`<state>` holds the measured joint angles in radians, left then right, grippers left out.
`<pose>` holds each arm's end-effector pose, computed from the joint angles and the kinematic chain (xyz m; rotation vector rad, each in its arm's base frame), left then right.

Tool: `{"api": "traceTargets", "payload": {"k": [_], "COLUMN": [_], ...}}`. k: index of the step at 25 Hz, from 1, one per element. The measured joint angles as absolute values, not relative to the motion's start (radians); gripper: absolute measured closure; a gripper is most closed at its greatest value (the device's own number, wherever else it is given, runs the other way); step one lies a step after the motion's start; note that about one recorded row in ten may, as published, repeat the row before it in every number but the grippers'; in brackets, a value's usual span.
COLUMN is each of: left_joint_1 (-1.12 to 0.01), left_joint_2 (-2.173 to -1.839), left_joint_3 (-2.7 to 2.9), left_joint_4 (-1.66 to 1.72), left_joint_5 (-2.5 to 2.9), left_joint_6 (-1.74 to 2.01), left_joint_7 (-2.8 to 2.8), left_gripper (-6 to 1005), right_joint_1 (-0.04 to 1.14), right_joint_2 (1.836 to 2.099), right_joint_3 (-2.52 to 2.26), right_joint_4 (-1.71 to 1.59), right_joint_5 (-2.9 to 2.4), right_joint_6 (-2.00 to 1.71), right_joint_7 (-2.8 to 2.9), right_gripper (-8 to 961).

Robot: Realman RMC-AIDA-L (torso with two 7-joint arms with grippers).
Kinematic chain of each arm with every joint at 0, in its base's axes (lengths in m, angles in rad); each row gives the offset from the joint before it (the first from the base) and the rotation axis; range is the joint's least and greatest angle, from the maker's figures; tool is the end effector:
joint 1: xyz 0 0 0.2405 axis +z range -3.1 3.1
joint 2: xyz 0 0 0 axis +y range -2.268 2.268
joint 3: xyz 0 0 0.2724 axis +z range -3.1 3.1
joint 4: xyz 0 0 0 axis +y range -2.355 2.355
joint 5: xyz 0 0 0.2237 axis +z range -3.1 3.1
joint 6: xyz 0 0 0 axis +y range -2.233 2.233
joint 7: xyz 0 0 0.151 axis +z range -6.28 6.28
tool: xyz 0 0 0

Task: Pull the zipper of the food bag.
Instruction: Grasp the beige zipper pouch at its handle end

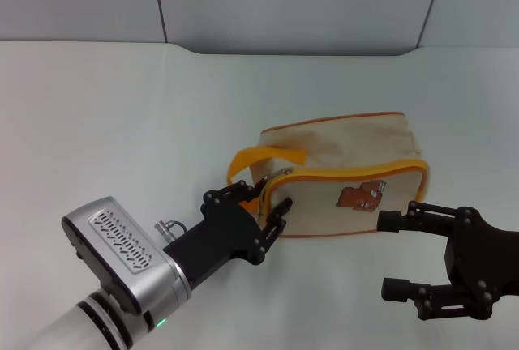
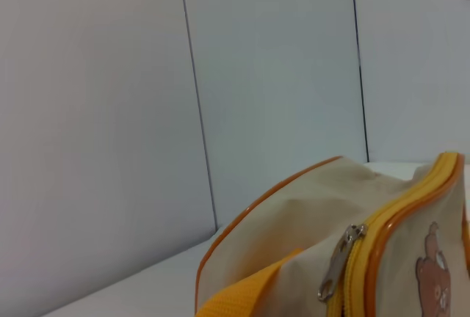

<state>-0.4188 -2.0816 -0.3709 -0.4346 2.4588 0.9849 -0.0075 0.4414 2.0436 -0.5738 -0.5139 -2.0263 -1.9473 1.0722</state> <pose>-0.2664 0.2860 -0.1608 -2.3050 -0.2705 -0.6773 0.2915 0.2722 -0.0034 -2.8508 0.3574 1.0779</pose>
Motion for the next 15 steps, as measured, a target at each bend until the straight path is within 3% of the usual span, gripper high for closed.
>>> {"api": "traceTargets", "payload": {"k": [3, 8, 15], "left_joint_1": [-0.416, -0.416, -0.409], "left_joint_2": [-2.082, -2.082, -2.082], "left_joint_3": [-0.371, -0.371, -0.371], "left_joint_4": [-0.430, -0.430, -0.438], "left_joint_5": [2.471, 2.471, 2.470], "left_joint_6": [1.003, 1.003, 1.006], "left_joint_7": [-0.007, -0.007, -0.008], "left_gripper": [545, 670, 725], "right_joint_1": [0.441, 0.439, 0.439], "right_joint_2": [2.044, 2.044, 2.046], "right_joint_3": [-0.572, -0.571, -0.563], "right_joint_4": [-0.514, -0.514, -0.514], "right_joint_5": [-2.026, -2.026, -2.026], "right_joint_6": [-1.944, -1.936, -1.934], "right_joint_7": [1.072, 1.072, 1.072], "right_gripper": [128, 128, 128]}}
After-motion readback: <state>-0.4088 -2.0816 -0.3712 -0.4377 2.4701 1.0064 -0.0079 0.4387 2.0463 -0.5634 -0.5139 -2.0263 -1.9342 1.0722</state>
